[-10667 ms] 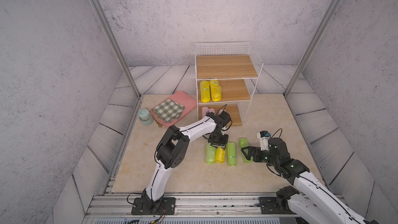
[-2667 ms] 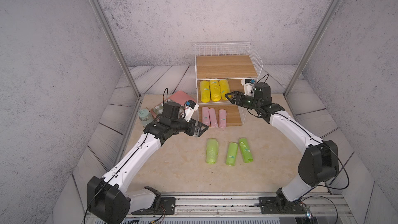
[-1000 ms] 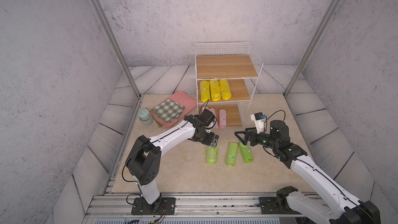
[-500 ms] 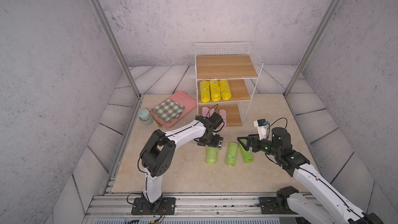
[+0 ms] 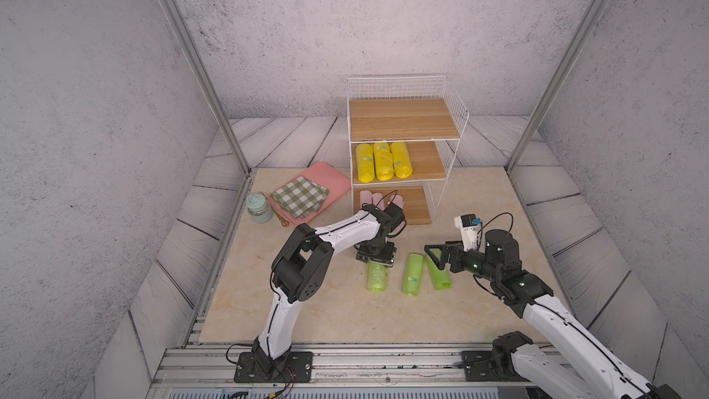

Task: Sort the rolls of trash bags by color and place them on the shelf
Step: Pick up the roll of trash bags from the center of the board.

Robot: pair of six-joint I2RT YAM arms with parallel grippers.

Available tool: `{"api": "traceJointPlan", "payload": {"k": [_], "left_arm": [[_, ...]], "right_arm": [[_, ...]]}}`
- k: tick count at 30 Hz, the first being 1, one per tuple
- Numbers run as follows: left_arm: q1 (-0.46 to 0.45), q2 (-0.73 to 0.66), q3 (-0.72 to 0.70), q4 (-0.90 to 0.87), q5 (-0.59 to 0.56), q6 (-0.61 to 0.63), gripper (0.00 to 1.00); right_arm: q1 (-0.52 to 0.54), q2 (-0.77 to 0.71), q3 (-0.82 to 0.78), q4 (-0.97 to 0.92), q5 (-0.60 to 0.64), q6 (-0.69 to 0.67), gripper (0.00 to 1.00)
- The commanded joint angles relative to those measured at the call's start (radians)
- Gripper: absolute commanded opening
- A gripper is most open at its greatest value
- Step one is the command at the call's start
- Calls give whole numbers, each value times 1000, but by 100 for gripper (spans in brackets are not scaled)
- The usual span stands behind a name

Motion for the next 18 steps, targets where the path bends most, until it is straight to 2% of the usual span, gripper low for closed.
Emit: {"api": "traceJointPlan", "payload": {"k": [1,6,11,14,18], "left_arm": [[2,25,28,-43,-13,14,68],[7,38,28,-41,3,21,59],[9,40,25,-33,22,30,44],[11,28,14,-24,31,35,30],[15,-5,-16,2,50,45,0]], "right_arm": [[-3,-18,-12,-12,26,-8,99],[-3,-20,-34,2,26,5,99],[-2,-28,-33,-8,32,3,99],[-2,-39,-33,-12,32,1,99],[-2,-58,-38,-14,29,-5,99]]}}
